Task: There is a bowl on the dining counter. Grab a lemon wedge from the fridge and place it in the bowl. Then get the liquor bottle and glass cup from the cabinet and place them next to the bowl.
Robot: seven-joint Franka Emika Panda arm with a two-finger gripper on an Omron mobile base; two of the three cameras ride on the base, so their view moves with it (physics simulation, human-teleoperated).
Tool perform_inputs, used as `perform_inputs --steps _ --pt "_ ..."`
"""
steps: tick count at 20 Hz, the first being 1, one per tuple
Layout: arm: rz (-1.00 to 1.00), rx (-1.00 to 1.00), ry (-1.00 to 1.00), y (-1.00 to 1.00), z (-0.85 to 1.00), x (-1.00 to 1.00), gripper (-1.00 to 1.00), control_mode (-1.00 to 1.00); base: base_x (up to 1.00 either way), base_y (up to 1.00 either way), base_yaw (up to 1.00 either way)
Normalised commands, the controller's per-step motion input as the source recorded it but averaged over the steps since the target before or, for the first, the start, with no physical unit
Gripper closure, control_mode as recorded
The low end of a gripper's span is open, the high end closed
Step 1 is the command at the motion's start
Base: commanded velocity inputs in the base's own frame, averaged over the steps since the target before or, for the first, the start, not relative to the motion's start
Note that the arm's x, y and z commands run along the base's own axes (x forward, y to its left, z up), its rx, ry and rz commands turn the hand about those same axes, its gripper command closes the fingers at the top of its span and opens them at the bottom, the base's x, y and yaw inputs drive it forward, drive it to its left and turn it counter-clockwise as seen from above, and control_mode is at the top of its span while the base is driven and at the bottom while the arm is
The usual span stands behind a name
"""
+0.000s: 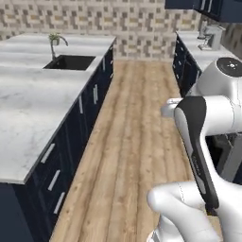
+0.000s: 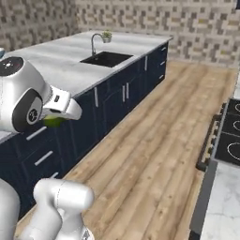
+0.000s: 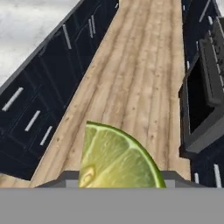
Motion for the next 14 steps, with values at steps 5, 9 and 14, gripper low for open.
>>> perform_inputs --steps 5,9,14 --pt "0.0 0.0 0.0 0.0 0.0 0.0 1.0 1.0 0.66 -0.18 0.74" --pt "0.0 0.0 0.0 0.0 0.0 0.0 1.0 1.0 0.66 -0.23 0.72" --pt "0.0 0.0 0.0 0.0 0.0 0.0 1.0 1.0 0.68 -0.22 0.7"
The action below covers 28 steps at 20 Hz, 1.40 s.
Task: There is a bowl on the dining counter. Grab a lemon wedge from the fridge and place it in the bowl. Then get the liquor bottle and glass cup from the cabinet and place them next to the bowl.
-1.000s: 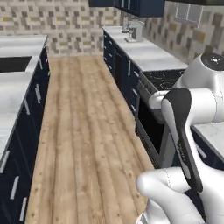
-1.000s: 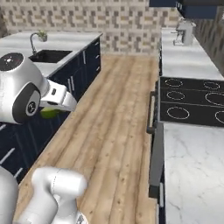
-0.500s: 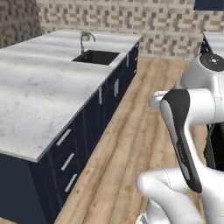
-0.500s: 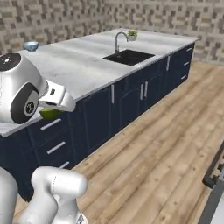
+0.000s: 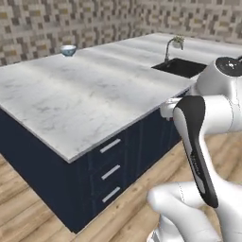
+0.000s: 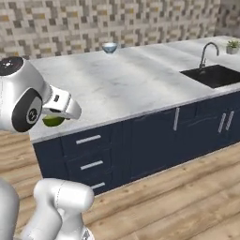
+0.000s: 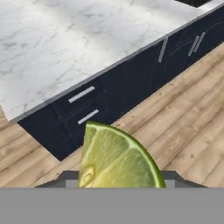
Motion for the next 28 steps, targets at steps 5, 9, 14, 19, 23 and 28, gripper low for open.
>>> perform_inputs --steps 5,9,14,19,23,28 --pt "0.0 0.0 0.0 0.0 0.0 0.0 1.0 1.0 0.6 -0.53 0.61" --pt "0.0 0.0 0.0 0.0 0.0 0.0 1.0 1.0 0.57 -0.65 0.49" --pt "0.0 0.0 0.0 0.0 0.0 0.0 1.0 1.0 0.11 0.07 0.45" --pt "0.0 0.0 0.0 0.0 0.0 0.0 1.0 1.0 0.05 0.56 0.29" --pt "0.0 0.0 0.0 0.0 0.0 0.0 1.0 1.0 0.27 0.62 0.21" --pt "0.0 0.0 0.0 0.0 0.0 0.0 1.0 1.0 0.36 0.62 0.18"
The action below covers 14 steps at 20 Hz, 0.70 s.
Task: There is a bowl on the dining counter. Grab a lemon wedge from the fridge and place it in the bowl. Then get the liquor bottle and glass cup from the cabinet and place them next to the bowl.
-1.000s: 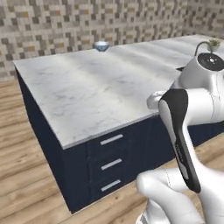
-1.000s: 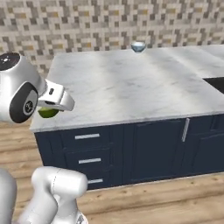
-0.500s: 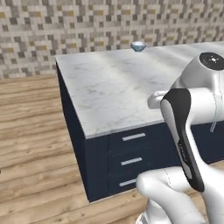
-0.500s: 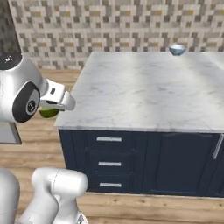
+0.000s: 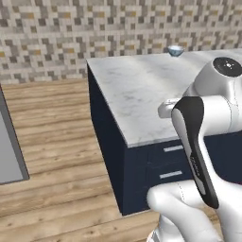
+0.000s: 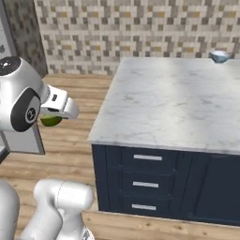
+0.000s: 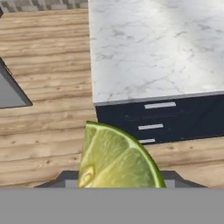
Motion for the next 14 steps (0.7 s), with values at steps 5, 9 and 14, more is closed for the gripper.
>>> perform_inputs --steps 5,9,14 --pt "0.0 0.0 0.0 0.0 0.0 0.0 1.0 1.0 0.64 0.6 0.13" --pt "0.0 0.0 0.0 0.0 0.0 0.0 1.0 1.0 0.82 0.65 0.08" --pt "0.0 0.0 0.0 0.0 0.0 0.0 1.0 1.0 0.79 0.69 0.02"
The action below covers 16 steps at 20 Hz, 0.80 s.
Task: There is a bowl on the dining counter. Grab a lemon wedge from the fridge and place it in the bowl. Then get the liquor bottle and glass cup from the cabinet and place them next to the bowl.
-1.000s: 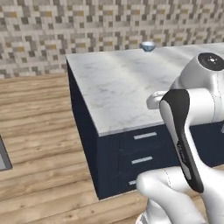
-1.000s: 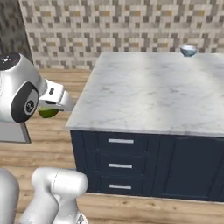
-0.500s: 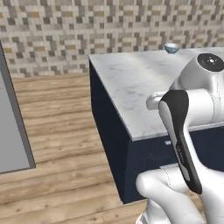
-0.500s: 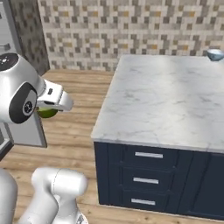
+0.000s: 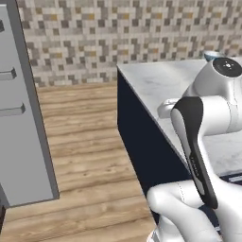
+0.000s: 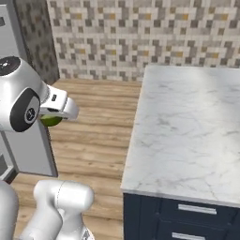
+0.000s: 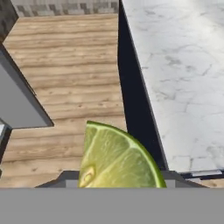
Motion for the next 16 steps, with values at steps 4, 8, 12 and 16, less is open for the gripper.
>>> perform_inputs --steps 4,8,12,16 --pt "0.0 0.0 0.0 0.0 0.0 0.0 1.0 1.0 0.74 0.6 0.0" --pt "0.0 0.0 0.0 0.0 0.0 0.0 1.0 1.0 0.84 0.52 0.0" --pt "0.0 0.0 0.0 0.0 0.0 0.0 1.0 1.0 0.97 0.35 0.0" --pt "0.0 0.0 0.0 0.0 0.0 0.0 1.0 1.0 1.0 0.21 0.0"
